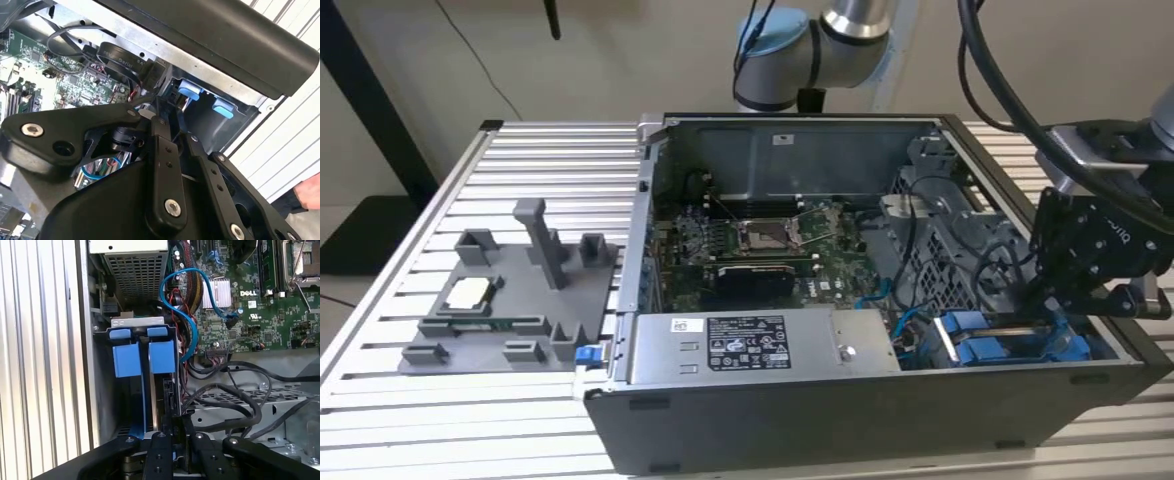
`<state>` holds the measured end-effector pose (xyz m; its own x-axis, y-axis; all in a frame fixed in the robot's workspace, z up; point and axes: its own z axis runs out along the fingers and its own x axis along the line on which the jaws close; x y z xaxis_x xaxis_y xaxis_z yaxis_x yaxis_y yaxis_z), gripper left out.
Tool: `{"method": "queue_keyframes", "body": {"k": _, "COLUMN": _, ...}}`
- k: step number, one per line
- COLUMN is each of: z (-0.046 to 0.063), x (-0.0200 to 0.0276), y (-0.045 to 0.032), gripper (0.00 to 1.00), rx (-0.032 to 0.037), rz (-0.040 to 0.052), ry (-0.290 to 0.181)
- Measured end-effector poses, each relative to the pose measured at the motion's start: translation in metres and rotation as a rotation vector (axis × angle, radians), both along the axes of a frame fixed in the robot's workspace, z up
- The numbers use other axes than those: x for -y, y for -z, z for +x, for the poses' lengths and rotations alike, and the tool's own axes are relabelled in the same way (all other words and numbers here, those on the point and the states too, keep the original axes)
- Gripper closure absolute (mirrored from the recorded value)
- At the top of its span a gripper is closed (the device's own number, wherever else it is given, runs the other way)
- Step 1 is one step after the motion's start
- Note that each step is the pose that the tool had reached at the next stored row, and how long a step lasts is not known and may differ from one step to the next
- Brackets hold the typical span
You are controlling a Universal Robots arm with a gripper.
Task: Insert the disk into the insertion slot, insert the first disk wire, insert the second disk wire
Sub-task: 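Insert the first disk wire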
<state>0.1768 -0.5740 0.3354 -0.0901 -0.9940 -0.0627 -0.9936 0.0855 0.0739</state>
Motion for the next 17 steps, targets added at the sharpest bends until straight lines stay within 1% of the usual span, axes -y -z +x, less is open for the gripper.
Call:
{"method": "queue_keyframes", "body": {"k": 5, "z": 0.000, "x": 0.0000, "y": 0.0046, "gripper": 0.81, "rx": 0.0015, "rz": -0.0023, "ry": 0.000}}
{"method": "queue_keyframes", "body": {"k": 7, "z": 0.000, "x": 0.0000, "y": 0.0055, "gripper": 0.80, "rx": 0.0016, "rz": -0.0003, "ry": 0.000}}
{"method": "queue_keyframes", "body": {"k": 8, "z": 0.000, "x": 0.0000, "y": 0.0044, "gripper": 0.80, "rx": 0.0015, "rz": 0.0013, "ry": 0.000}}
{"method": "queue_keyframes", "body": {"k": 9, "z": -0.001, "x": 0.0000, "y": 0.0006, "gripper": 0.80, "rx": 0.0010, "rz": 0.0018, "ry": 0.000}}
{"method": "queue_keyframes", "body": {"k": 10, "z": -0.001, "x": 0.0000, "y": -0.0045, "gripper": 0.73, "rx": 0.0009, "rz": 0.0006, "ry": 0.000}}
{"method": "queue_keyframes", "body": {"k": 13, "z": -0.001, "x": -0.0001, "y": -0.0189, "gripper": 0.73, "rx": 0.0009, "rz": -0.0003, "ry": 0.000}}
{"method": "queue_keyframes", "body": {"k": 17, "z": -0.001, "x": -0.0016, "y": -0.0340, "gripper": 0.73, "rx": 0.0020, "rz": -0.0005, "ry": 0.000}}
